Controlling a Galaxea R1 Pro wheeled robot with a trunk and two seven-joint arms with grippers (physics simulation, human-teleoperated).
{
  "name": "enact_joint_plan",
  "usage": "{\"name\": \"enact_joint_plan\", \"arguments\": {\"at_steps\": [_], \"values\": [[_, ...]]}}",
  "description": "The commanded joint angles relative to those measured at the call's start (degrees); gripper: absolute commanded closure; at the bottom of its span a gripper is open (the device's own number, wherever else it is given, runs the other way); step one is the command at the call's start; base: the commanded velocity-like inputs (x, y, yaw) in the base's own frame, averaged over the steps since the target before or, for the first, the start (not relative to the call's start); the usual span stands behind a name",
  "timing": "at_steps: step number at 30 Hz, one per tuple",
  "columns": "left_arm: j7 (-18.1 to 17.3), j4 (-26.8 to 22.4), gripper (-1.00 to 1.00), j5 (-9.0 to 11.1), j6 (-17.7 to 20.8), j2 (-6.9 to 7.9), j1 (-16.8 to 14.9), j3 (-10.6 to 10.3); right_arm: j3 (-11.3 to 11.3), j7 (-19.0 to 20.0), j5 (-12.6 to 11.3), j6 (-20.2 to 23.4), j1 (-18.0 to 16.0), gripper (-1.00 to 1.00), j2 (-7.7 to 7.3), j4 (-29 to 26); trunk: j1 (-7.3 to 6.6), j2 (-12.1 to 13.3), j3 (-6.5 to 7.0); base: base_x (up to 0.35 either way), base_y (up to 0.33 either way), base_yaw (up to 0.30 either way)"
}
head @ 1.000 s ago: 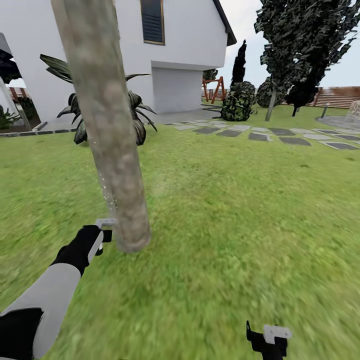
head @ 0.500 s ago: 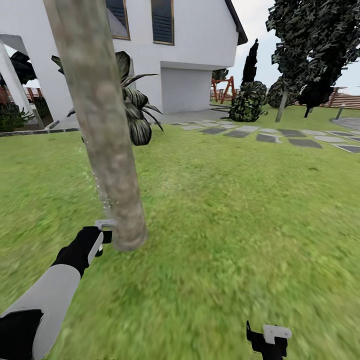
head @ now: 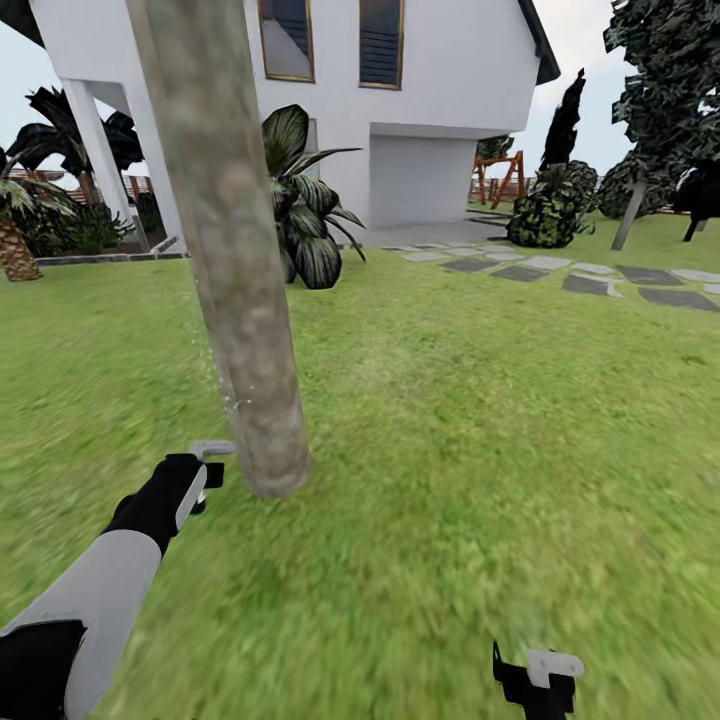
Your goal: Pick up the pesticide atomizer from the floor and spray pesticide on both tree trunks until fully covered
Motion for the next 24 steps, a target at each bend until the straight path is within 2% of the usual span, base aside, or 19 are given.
{"name": "enact_joint_plan", "arguments": {"at_steps": [1, 5, 17, 24], "values": [[0.0, 0.0, 1.0, 0.0, 0.0, 0.0, 0.0, 0.0, 0.0, 0.0, 0.0, 0.0, 0.0, -1.0, 0.0, 0.0, 0.0, 0.0, 0.0, 0.092, -0.275, 0.277], [0.0, -0.1, 1.0, 0.0, -0.5, 0.0, 0.0, 0.0, 0.0, 0.0, 0.0, 0.0, 0.0, -1.0, 0.0, 0.0, 0.0, 0.0, 0.0, 0.095, -0.275, 0.181], [0.0, 0.0, 1.0, 0.0, -0.8, 0.0, 0.0, 0.0, 0.0, 0.0, 0.0, 0.0, 0.0, -1.0, 0.0, 0.0, 0.0, 0.0, 0.0, 0.075, -0.275, 0.021], [0.0, 0.0, 1.0, 0.0, -0.8, -0.06, 0.0, 0.0, 0.0, 0.0, 0.0, 0.0, 0.0, -1.0, 0.0, 0.0, 0.0, 0.0, 0.0, 0.001, -0.275, 0.253]]}}
